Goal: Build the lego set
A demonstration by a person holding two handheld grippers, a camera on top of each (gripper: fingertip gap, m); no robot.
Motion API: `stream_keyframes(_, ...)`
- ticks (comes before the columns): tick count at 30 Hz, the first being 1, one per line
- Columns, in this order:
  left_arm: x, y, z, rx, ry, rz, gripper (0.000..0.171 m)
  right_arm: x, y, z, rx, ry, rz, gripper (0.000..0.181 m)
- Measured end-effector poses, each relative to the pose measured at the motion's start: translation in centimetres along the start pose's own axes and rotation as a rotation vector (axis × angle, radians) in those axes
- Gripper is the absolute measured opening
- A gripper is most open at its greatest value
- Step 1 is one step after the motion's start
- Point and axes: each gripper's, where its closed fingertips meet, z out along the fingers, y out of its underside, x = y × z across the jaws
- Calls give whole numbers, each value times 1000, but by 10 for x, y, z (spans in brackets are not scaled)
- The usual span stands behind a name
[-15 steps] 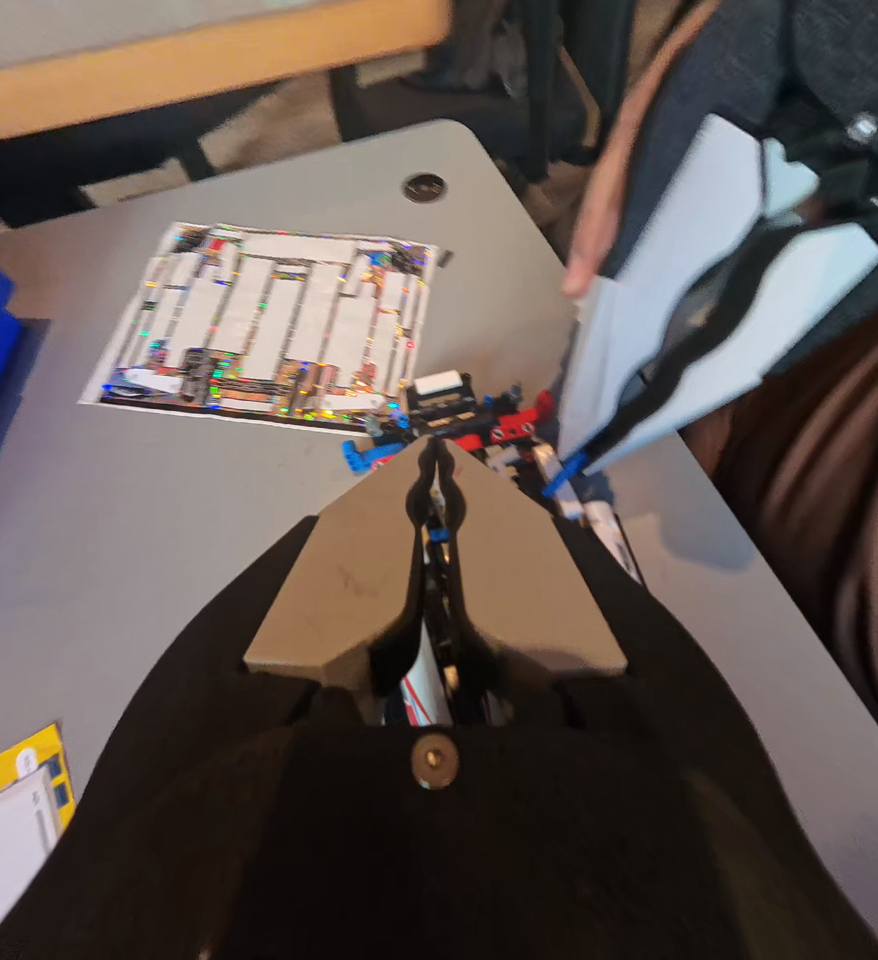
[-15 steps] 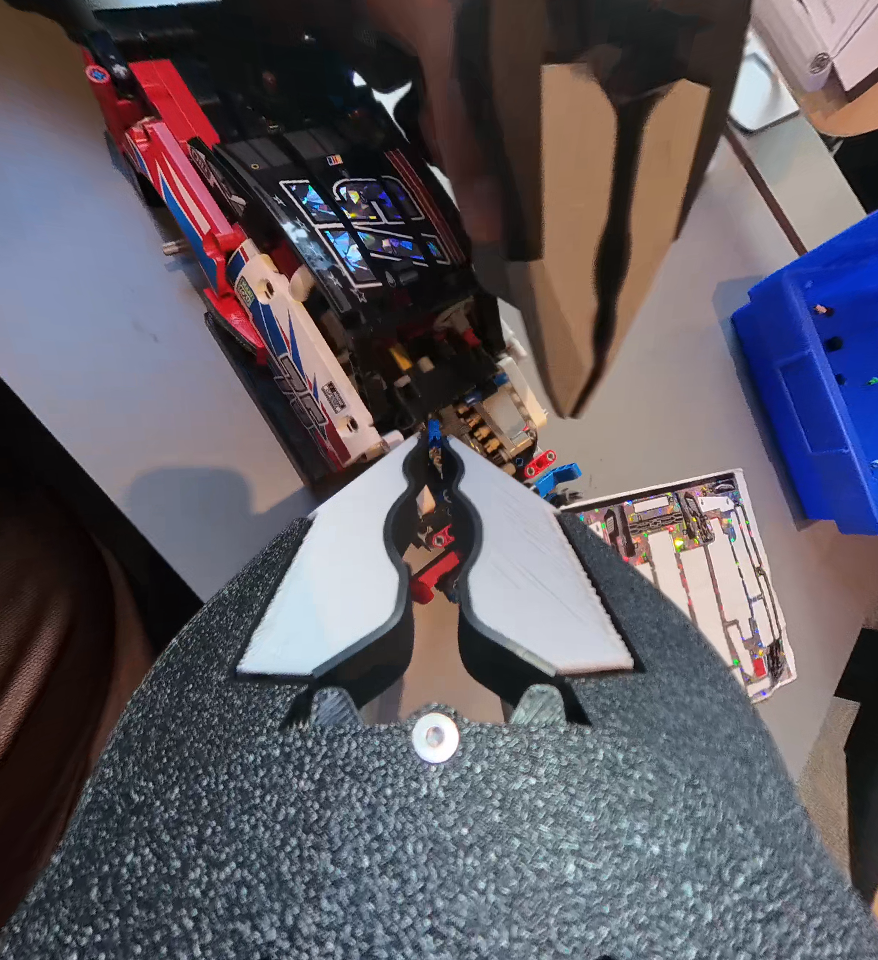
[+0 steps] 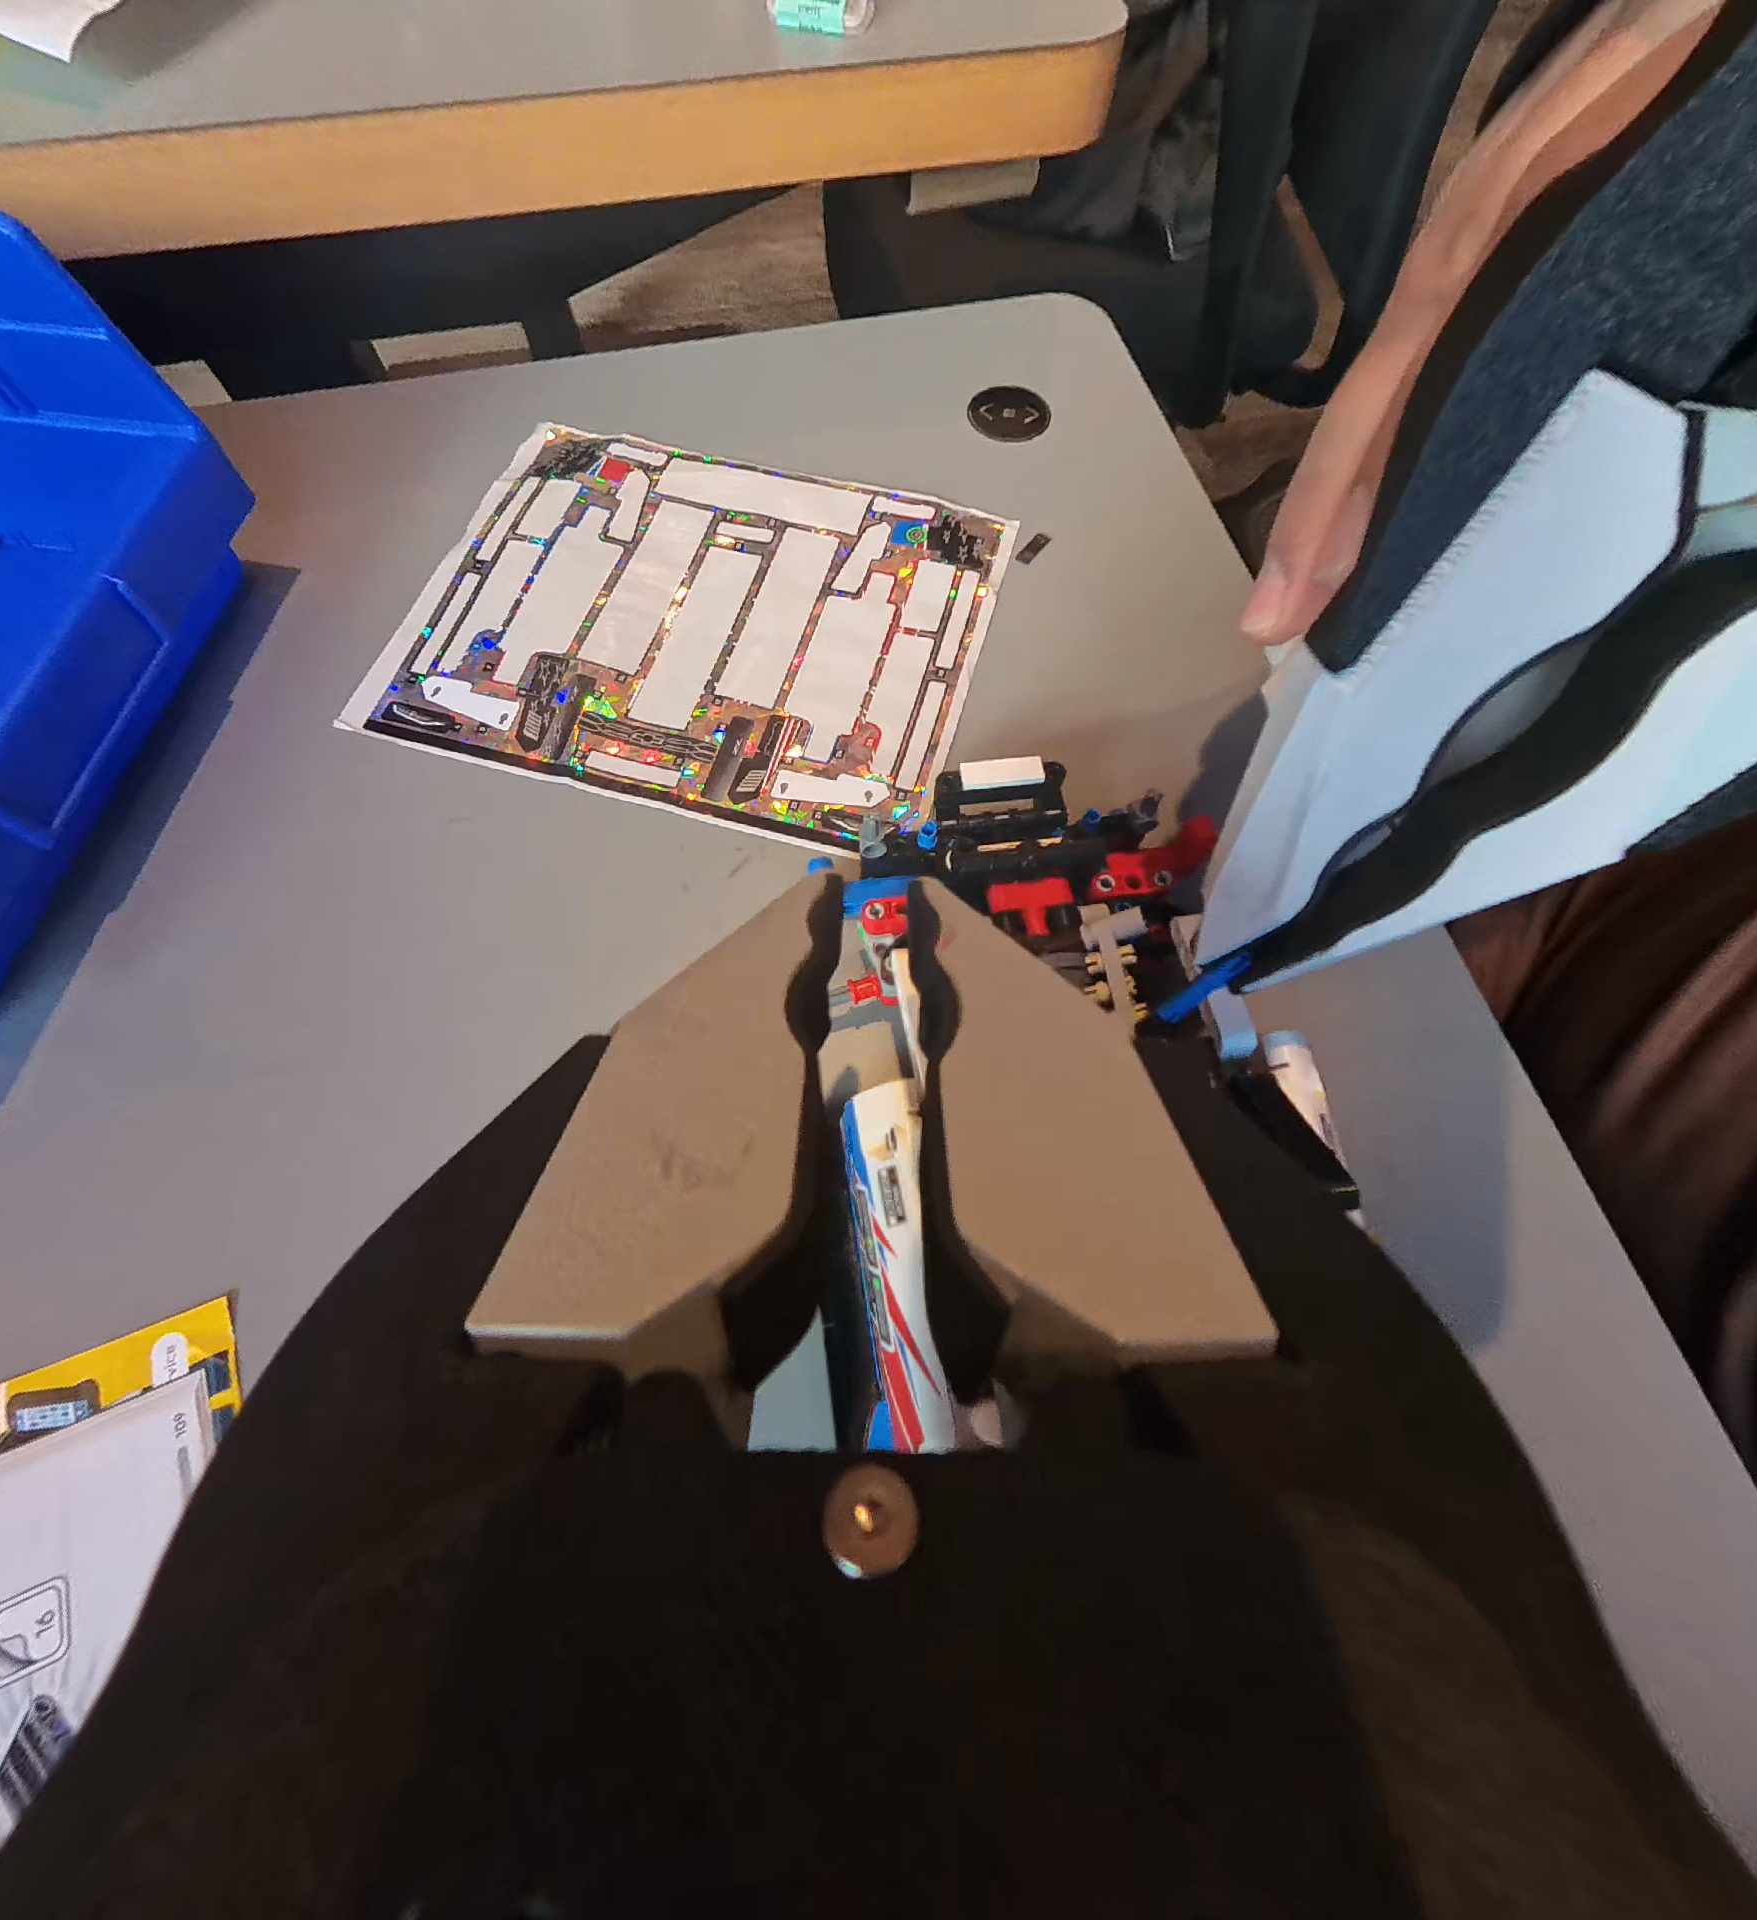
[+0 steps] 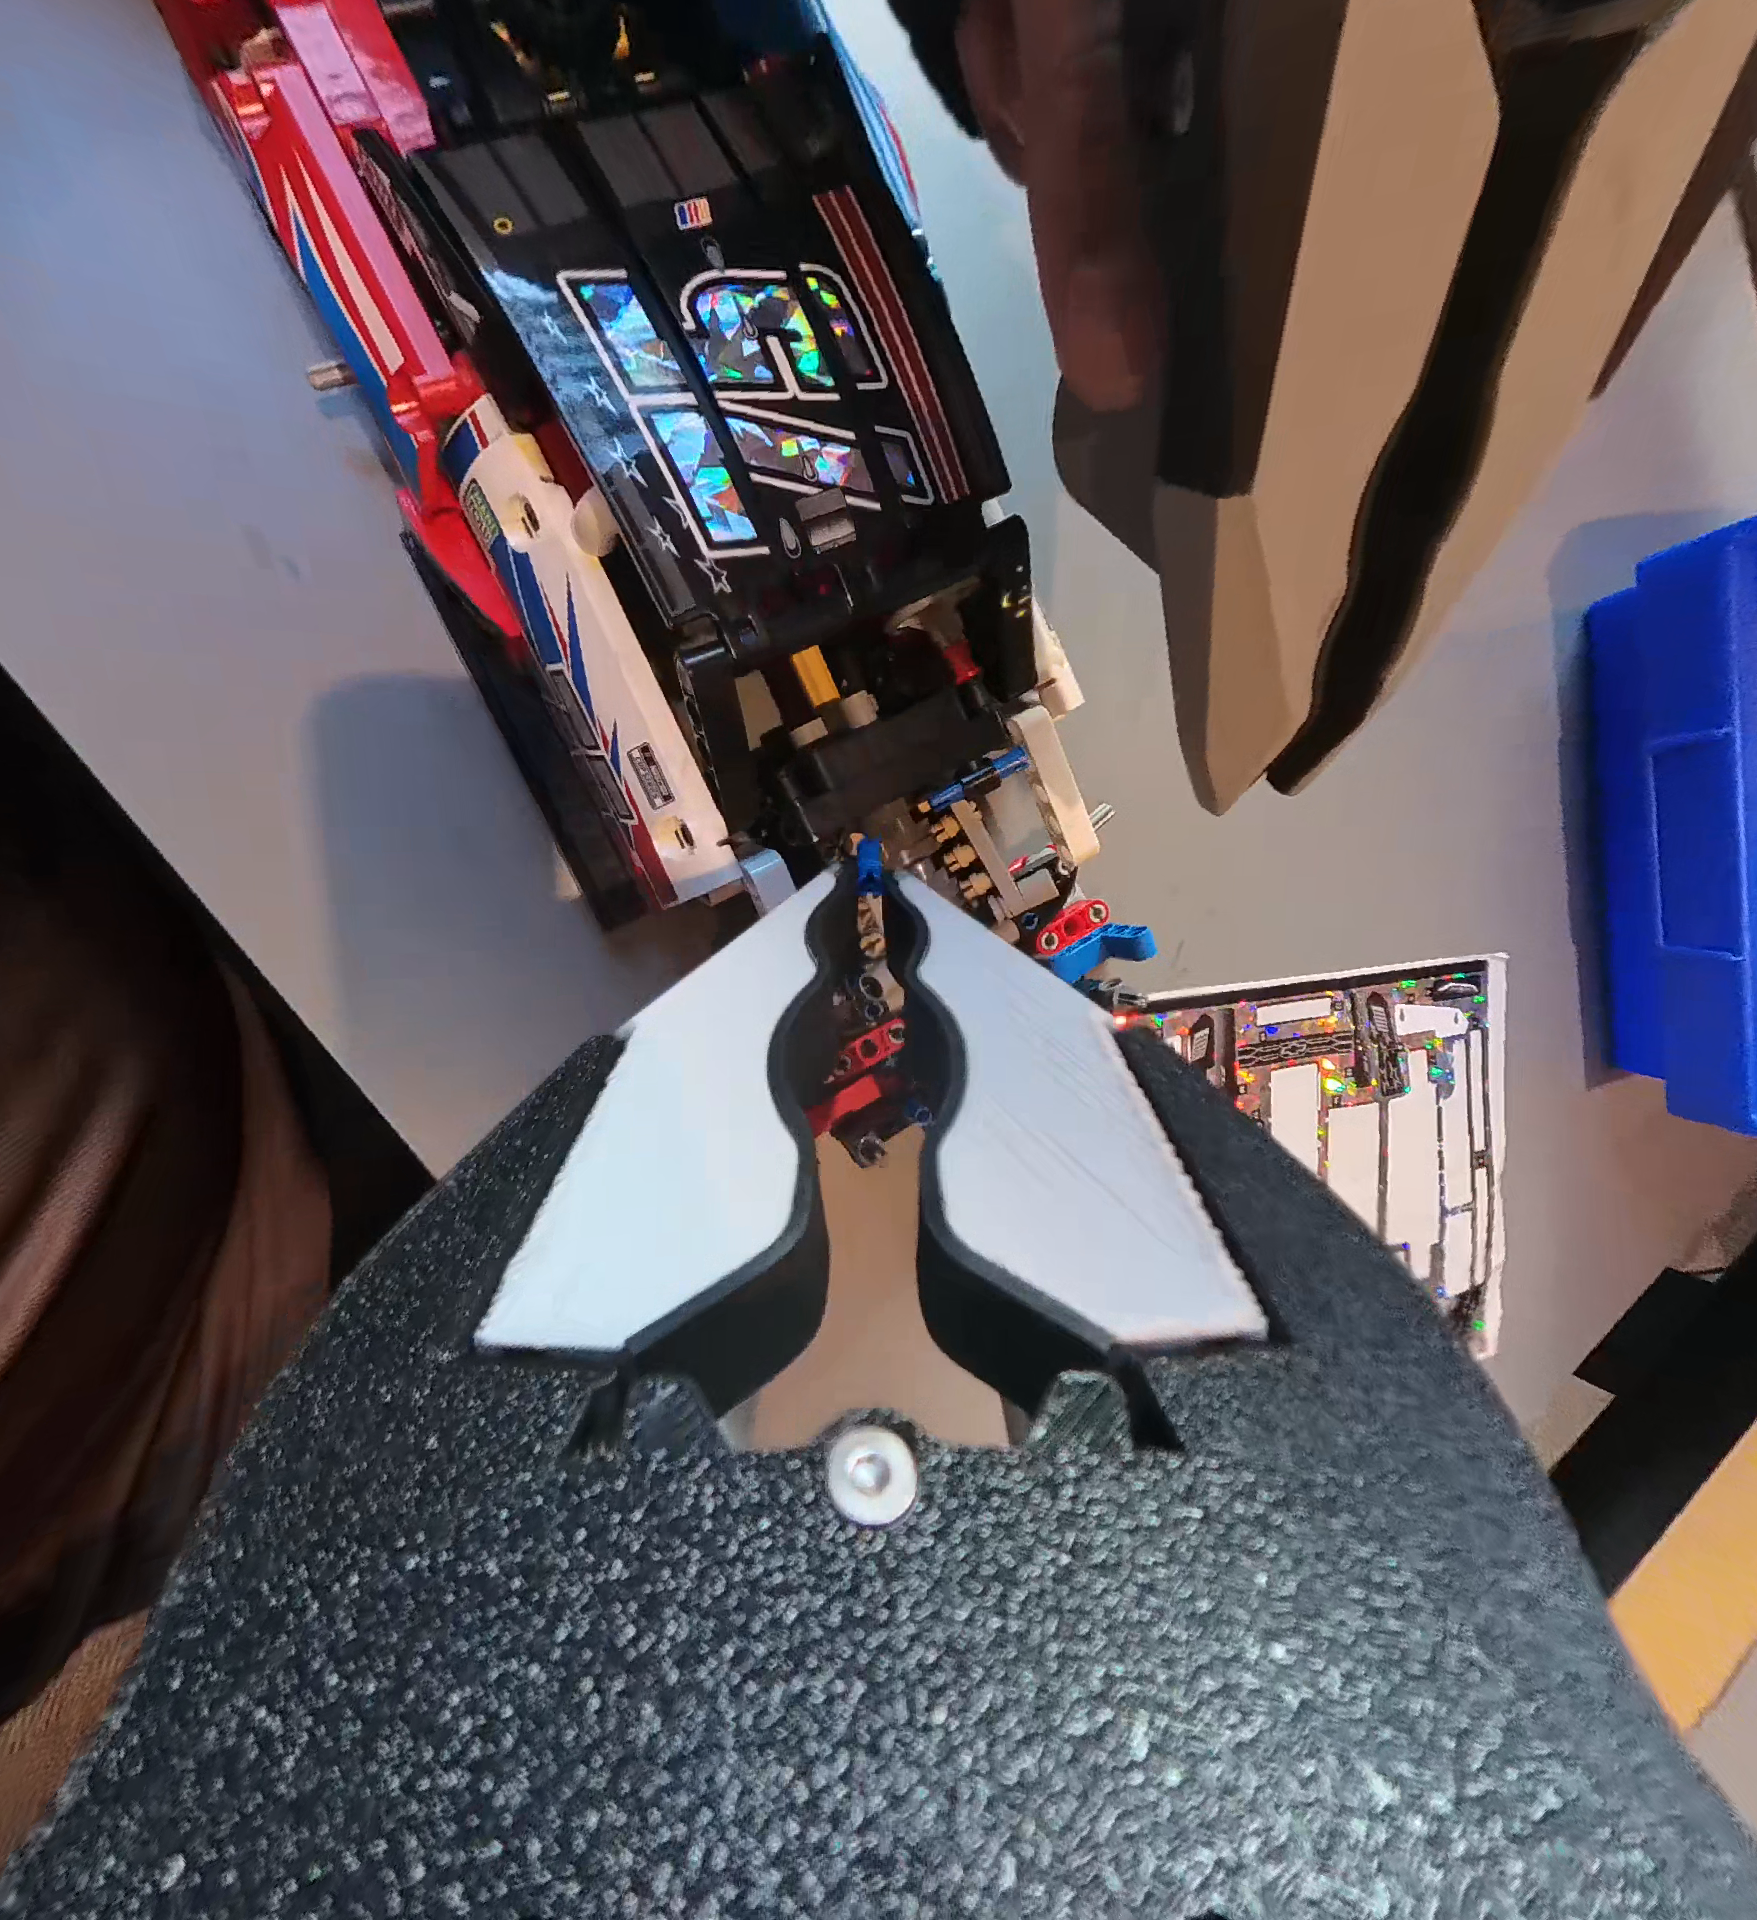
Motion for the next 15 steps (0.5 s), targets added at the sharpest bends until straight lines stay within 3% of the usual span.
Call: stream_keyframes(15, 8, 0, 1, -15, 16, 30, 9, -1, 0, 3, -107, -23, -91, 4)
